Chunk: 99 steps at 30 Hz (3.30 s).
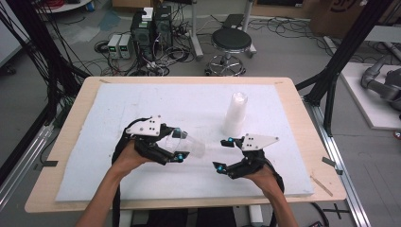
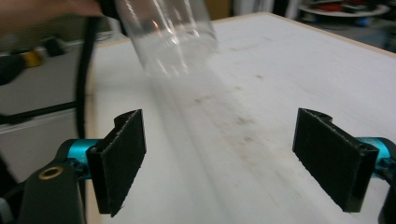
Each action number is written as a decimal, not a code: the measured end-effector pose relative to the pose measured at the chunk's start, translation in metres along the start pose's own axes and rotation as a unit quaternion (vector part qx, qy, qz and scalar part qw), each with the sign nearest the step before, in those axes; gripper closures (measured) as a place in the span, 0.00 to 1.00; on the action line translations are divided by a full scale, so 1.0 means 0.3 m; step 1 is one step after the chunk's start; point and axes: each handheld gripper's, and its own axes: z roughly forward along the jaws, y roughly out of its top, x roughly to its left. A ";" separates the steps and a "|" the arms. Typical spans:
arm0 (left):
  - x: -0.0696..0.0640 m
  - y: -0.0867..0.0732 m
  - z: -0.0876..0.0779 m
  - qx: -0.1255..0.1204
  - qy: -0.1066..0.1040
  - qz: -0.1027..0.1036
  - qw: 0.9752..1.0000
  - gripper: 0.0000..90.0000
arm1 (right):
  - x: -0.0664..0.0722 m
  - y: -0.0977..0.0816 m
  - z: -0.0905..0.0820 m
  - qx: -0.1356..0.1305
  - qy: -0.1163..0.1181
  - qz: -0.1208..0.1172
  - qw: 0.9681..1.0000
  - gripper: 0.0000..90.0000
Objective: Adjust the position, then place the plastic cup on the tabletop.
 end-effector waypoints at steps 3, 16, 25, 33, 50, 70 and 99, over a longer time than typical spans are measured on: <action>0.032 0.024 -0.001 0.047 0.006 0.009 0.999 0.37 | -0.007 -0.034 -0.018 0.007 -0.052 0.021 0.998 0.19; 0.135 0.095 0.038 0.215 0.009 0.031 0.976 0.36 | -0.024 -0.162 -0.084 0.035 -0.206 0.083 0.974 0.19; 0.187 0.113 0.049 0.292 0.011 0.033 0.956 0.36 | -0.040 -0.218 -0.104 0.030 -0.229 0.109 0.967 0.19; 0.198 0.109 0.072 0.316 0.009 0.035 0.948 0.36 | -0.046 -0.219 -0.106 0.026 -0.228 0.113 0.967 0.19; 0.205 0.104 0.090 0.318 0.011 0.035 0.947 0.36 | -0.043 -0.219 -0.106 0.028 -0.227 0.114 0.967 0.19; 0.216 0.083 0.193 0.348 0.003 0.040 0.937 0.36 | -0.042 -0.219 -0.104 0.032 -0.226 0.112 0.967 0.19; 0.199 -0.006 0.298 0.373 0.027 0.036 0.927 0.25 | -0.042 -0.219 -0.103 0.033 -0.223 0.114 0.968 0.19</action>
